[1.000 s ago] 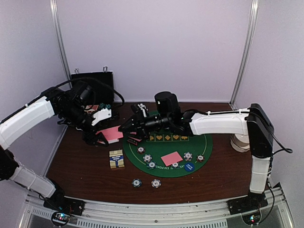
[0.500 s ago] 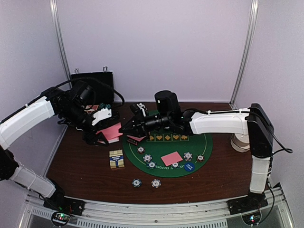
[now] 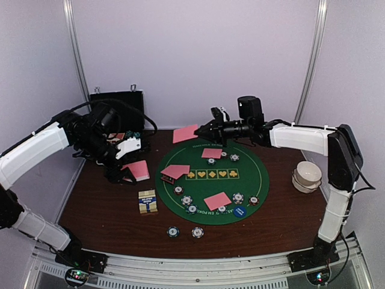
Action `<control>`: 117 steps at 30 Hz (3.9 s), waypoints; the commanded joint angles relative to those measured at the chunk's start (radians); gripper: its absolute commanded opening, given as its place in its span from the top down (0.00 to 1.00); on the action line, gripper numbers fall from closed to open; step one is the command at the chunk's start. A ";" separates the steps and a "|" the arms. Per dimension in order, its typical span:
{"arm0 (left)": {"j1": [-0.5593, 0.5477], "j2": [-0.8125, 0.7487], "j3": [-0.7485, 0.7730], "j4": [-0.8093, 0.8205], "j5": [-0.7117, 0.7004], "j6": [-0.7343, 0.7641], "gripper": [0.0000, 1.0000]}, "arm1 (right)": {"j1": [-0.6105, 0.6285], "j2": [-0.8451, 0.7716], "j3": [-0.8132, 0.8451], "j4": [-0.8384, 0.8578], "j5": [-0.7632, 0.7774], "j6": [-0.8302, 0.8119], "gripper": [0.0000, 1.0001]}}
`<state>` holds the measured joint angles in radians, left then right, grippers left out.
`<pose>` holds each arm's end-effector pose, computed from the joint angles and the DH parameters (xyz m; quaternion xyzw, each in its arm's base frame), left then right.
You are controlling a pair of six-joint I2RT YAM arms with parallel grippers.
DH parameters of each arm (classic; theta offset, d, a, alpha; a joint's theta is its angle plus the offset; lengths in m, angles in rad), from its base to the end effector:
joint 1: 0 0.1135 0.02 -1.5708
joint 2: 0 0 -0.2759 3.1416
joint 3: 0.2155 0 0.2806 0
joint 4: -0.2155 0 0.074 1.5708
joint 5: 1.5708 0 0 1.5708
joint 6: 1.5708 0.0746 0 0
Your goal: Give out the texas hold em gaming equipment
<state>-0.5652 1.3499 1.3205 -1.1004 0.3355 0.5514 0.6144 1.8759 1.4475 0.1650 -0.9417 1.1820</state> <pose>0.2376 -0.1798 0.3040 0.5406 0.7967 -0.1644 0.2145 0.3664 0.3323 0.2867 -0.0667 0.7564 0.6483 0.0560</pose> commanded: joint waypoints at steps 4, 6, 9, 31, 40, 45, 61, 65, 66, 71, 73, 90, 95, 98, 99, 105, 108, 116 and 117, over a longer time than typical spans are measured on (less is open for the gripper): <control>0.002 -0.020 0.014 0.013 0.008 0.009 1.00 | -0.162 0.053 0.051 -0.224 0.024 -0.211 1.00; 0.002 -0.021 0.015 0.010 0.005 0.011 1.00 | -0.190 0.101 0.098 -0.319 0.051 -0.288 1.00; 0.002 -0.023 0.015 0.006 0.004 0.013 1.00 | -0.216 0.174 0.165 -0.424 0.102 -0.383 1.00; 0.002 -0.020 0.026 0.000 0.032 0.014 1.00 | -0.247 0.479 0.486 -0.580 0.349 -0.495 0.94; 0.002 -0.019 0.027 -0.006 0.047 -0.002 1.00 | -0.251 0.429 0.499 -0.661 0.398 -0.546 0.53; 0.002 -0.009 0.027 -0.006 0.060 -0.013 1.00 | -0.246 0.307 0.438 -0.647 0.424 -0.560 0.39; 0.002 0.026 0.052 -0.006 0.080 -0.021 1.00 | 0.070 -0.087 -0.009 -0.313 0.255 -0.349 0.17; 0.002 0.031 0.054 -0.006 0.079 -0.020 1.00 | 0.152 -0.112 -0.068 -0.185 0.202 -0.230 0.15; 0.002 0.031 0.053 -0.006 0.079 -0.019 1.00 | 0.169 -0.113 -0.078 -0.170 0.198 -0.211 0.15; 0.002 0.038 0.060 -0.007 0.081 -0.021 1.00 | 0.249 -0.076 -0.073 -0.062 0.189 -0.137 0.15; 0.002 0.041 0.067 -0.006 0.083 -0.021 1.00 | 0.274 -0.045 -0.060 -0.004 0.183 -0.112 0.14; 0.002 0.046 0.086 -0.006 0.082 -0.015 1.00 | 0.381 0.151 0.092 0.170 0.149 -0.003 0.15; 0.002 0.045 0.089 -0.006 0.083 -0.013 1.00 | 0.385 0.194 0.134 0.176 0.141 0.022 0.17; 0.003 0.041 0.088 -0.006 0.082 -0.013 1.00 | 0.386 0.215 0.155 0.173 0.141 0.031 0.19; 0.002 0.039 0.086 -0.006 0.081 -0.011 1.00 | 0.386 0.219 0.160 0.169 0.146 0.028 0.19; 0.002 0.033 0.081 -0.006 0.077 -0.007 1.00 | 0.386 0.249 0.199 0.129 0.153 0.019 0.22; 0.002 0.031 0.083 -0.006 0.084 -0.007 1.00 | 0.384 0.265 0.212 0.107 0.156 0.019 0.25; 0.002 0.020 0.080 -0.006 0.085 -0.003 1.00 | 0.358 0.260 0.165 0.131 0.177 0.044 0.33; 0.002 0.019 0.079 -0.006 0.087 -0.003 1.00 | 0.353 0.255 0.158 0.128 0.180 0.043 0.34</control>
<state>-0.5652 1.3930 1.3697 -1.1282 0.3901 0.5400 0.9859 2.1353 1.6299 0.2813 -0.7845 1.2194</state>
